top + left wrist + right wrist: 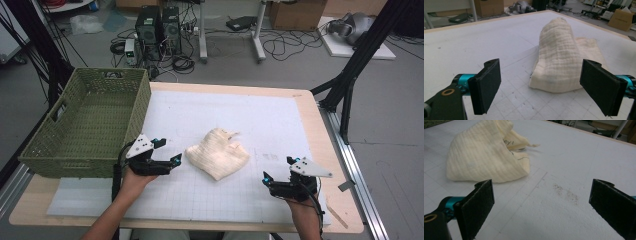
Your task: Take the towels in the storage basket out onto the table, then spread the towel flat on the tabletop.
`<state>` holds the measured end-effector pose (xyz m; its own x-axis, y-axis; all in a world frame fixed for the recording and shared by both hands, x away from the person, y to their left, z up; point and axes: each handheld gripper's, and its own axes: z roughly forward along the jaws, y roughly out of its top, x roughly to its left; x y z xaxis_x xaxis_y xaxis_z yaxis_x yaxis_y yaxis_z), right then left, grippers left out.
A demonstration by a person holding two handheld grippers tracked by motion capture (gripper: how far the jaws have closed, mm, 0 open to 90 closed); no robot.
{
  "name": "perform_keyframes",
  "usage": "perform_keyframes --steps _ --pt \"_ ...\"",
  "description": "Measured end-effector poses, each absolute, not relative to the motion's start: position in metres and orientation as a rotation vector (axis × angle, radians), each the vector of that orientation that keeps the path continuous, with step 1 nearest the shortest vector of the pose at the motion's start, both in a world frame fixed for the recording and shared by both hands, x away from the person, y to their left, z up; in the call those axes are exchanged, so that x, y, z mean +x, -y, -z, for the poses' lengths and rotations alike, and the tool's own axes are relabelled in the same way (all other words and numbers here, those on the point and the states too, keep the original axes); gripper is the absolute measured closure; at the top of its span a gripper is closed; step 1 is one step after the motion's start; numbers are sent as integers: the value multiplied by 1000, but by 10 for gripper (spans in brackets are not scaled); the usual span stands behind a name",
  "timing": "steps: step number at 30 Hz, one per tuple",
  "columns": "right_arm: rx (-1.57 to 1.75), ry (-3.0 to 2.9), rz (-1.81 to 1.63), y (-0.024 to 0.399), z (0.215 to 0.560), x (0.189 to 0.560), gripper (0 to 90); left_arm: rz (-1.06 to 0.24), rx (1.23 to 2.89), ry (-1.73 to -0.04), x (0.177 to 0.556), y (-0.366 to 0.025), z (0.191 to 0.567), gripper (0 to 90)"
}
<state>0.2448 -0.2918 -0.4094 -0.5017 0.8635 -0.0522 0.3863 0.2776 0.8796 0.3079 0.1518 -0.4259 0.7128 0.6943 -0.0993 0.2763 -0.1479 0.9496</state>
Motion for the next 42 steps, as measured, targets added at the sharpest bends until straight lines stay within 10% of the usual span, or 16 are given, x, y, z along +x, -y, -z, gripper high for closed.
perform_keyframes --steps 42 --pt "1204 -2050 -1176 283 415 300 70 -429 1753 -788 309 -150 430 179"
